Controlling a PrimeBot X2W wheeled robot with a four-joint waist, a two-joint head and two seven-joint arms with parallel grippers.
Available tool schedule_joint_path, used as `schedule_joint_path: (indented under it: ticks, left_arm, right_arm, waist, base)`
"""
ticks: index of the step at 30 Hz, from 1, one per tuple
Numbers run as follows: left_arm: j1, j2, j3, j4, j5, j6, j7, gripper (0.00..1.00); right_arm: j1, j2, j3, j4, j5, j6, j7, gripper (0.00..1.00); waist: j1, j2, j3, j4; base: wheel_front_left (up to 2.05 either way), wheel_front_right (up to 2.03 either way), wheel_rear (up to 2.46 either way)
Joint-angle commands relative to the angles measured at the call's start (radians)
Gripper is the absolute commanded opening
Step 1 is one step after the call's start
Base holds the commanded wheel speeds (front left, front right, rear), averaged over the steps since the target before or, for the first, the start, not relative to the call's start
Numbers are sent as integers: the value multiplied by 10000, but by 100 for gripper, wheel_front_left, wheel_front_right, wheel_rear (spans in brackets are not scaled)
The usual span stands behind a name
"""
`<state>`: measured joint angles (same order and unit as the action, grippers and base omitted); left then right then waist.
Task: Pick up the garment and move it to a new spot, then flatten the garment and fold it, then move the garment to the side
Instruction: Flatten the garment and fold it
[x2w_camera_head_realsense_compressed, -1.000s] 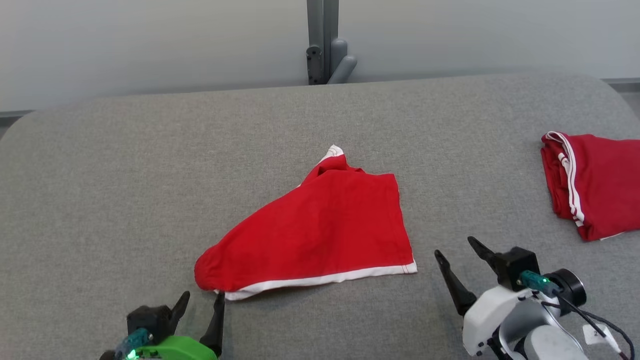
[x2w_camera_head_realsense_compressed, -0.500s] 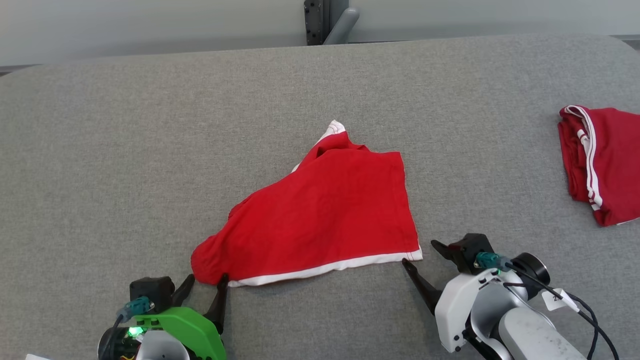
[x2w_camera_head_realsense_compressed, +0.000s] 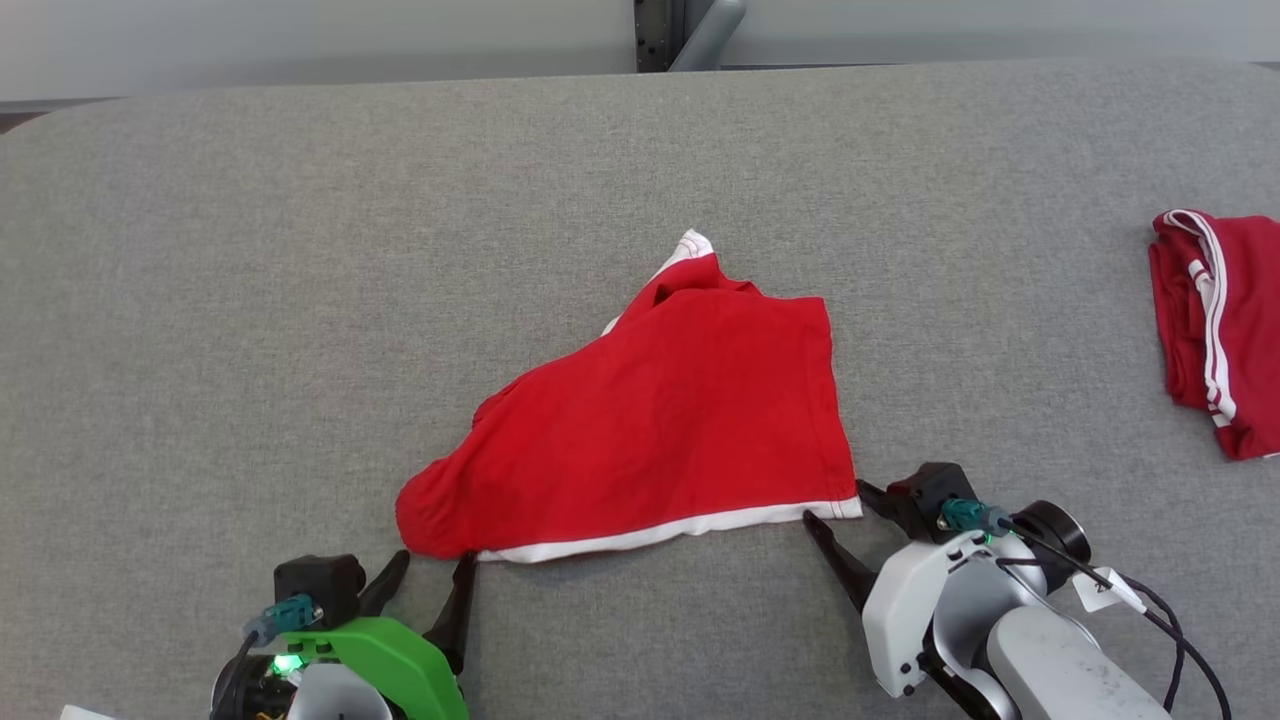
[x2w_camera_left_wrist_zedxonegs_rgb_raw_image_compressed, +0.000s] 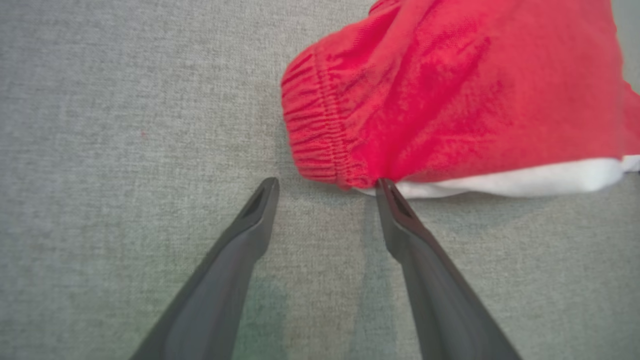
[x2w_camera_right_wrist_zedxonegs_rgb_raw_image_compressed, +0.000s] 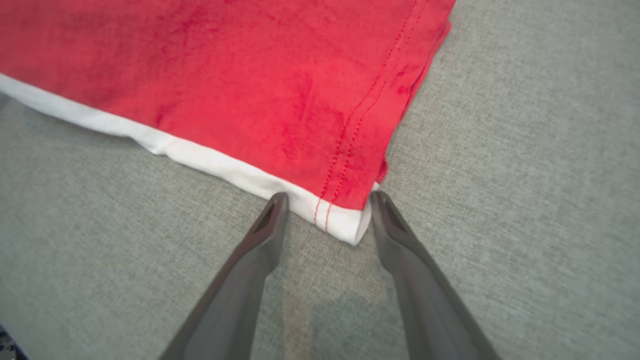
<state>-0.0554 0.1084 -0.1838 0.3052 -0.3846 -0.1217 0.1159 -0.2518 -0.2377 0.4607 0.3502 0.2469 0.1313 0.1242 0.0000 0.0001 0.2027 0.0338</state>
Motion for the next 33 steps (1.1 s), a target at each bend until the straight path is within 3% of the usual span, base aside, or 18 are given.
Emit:
schedule_joint_path:
  ticks: [1, 5, 7, 8, 9, 10, 11, 12, 13, 19, 25, 33]
  left_arm:
    - [-136, -15, -45, 93, -75, -6, 51, 100]
    - [-403, 56, -251, 271, -130, -41, -44, 100]
    - [-504, 112, -329, 401, -149, -57, -89, 100]
    - [-555, 150, -376, 458, -163, -64, -100, 100]
    - [-586, 184, -447, 511, -191, -73, -100, 100]
    - [-606, 190, -513, 563, -252, -81, -93, 100]
    - [-613, 207, -588, 627, -302, -89, -44, 74]
    - [-614, 224, -690, 681, -357, -99, 13, 37]
    - [-609, 226, -754, 724, -416, -107, 46, 2]
    - [-289, 511, -1136, 301, -1119, -102, 349, 0]
    - [6, 1068, -1487, -1336, -2199, -100, 919, 0]
    - [459, 1957, -1360, -5067, -3149, 14, 2348, 0]
  right_arm:
    - [-62, -6, 25, 78, 86, -10, -42, 84]
    - [-180, 29, 115, 211, 115, -10, -93, 80]
    - [-215, 45, 165, 270, 158, -10, -99, 73]
    - [-221, 53, 187, 308, 183, -11, -104, 67]
    - [-256, 69, 208, 363, 204, -11, -100, 49]
    - [-287, 95, 215, 405, 232, -11, -126, 41]
    - [-327, 118, 225, 460, 255, -11, -154, 31]
    - [-354, 136, 235, 517, 280, -11, -168, 5]
    - [-372, 144, 242, 578, 300, -11, -191, 0]
    - [-371, 109, 168, 668, 582, -13, -409, 0]
    - [-154, -117, -258, -129, 1076, -11, -598, 0]
    - [427, -972, -1803, -3273, 1975, -11, -63, 0]
  waist:
    - [0, -1, 23, 28]
    - [0, -1, 52, 18]
    - [0, -1, 68, -17]
    - [0, -1, 74, -37]
    - [0, -1, 78, -60]
    - [0, -1, 80, -84]
    - [0, -1, 79, -110]
    - [0, -1, 72, -131]
    - [0, -1, 61, -147]
    - [0, -1, -108, -280]
    - [0, -1, -384, -285]
    - [0, -1, -1026, -375]
  base:
    - [0, 0, 0]
    - [0, 0, 0]
    - [0, 0, 0]
    - [0, 0, 0]
    - [0, 0, 0]
    - [0, 0, 0]
    - [0, 0, 0]
    - [0, 0, 0]
    - [0, 0, 0]
    - [0, 0, 0]
    - [0, 0, 0]
    - [0, 0, 0]
